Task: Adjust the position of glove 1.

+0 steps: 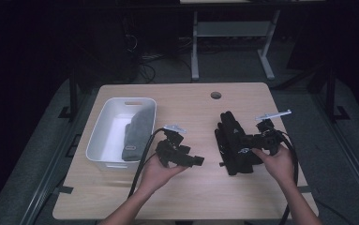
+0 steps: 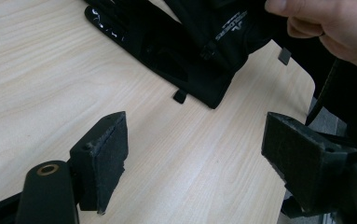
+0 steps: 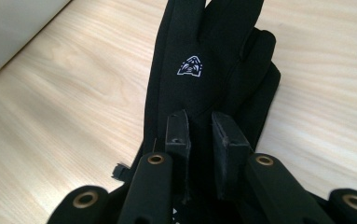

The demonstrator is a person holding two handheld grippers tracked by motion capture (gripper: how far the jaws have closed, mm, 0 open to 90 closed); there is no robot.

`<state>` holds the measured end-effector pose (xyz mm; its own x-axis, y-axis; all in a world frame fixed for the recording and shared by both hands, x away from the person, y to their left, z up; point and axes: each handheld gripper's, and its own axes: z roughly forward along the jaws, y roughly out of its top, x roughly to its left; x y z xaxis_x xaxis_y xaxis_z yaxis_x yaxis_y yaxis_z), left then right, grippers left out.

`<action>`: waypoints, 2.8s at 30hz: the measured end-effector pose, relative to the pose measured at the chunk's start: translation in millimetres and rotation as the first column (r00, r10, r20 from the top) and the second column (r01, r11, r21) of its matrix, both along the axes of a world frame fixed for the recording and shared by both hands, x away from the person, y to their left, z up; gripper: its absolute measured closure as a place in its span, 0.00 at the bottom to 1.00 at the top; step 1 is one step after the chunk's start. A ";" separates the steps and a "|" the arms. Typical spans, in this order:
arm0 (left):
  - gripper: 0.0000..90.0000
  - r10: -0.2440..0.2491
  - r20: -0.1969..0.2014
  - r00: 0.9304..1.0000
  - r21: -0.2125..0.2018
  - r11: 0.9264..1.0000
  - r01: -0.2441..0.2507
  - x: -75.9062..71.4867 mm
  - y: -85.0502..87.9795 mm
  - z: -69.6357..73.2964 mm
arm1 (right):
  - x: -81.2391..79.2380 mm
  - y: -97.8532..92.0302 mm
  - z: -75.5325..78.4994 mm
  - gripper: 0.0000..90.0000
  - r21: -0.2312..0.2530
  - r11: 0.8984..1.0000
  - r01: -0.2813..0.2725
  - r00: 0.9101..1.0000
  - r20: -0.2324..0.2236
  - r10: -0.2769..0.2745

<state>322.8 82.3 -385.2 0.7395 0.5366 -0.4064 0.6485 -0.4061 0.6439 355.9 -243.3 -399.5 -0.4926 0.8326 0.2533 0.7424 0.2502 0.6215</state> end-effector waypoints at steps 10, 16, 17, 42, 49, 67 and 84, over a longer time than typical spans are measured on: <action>0.25 0.006 -0.006 1.000 0.002 1.000 -0.006 -0.2 2.4 -3.4 | 6.0 9.2 -19.5 0.85 -0.009 1.000 0.004 1.000 -0.025 -0.004; 0.25 0.006 -0.007 1.000 0.002 1.000 -0.006 -0.3 3.6 -5.0 | 7.2 13.9 -29.5 0.77 -0.021 1.000 0.002 0.998 -0.055 -0.003; 0.25 0.008 -0.008 1.000 0.000 1.000 -0.008 -0.4 3.6 -5.3 | 7.0 14.3 -29.8 0.75 -0.019 1.000 0.004 0.998 -0.068 -0.005; 0.25 -0.002 -0.016 1.000 0.015 1.000 0.002 -1.9 -2.3 -9.3 | -13.4 6.1 -35.9 0.90 -0.121 0.988 -0.091 0.995 -0.061 0.084; 0.25 -0.002 -0.022 1.000 0.018 1.000 0.003 -1.8 -3.2 -13.4 | -15.2 9.3 -34.0 0.95 -0.102 0.990 -0.095 0.993 -0.077 0.087; 0.25 0.000 -0.030 1.000 0.032 0.999 0.001 0.5 -13.4 -21.8 | -20.3 26.9 -38.0 0.86 -0.016 0.982 -0.186 0.978 -0.100 0.183; 0.26 0.000 -0.065 0.998 0.032 0.999 0.003 10.1 -46.1 -44.8 | 10.1 -6.3 -23.0 0.41 0.024 0.999 -0.032 0.998 -0.060 0.033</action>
<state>333.0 36.2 -430.0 0.7130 0.5490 -0.4362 0.6878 -0.4268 0.5872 366.0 -249.6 -422.4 -0.5024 0.8101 0.3022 0.7704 0.2607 0.5818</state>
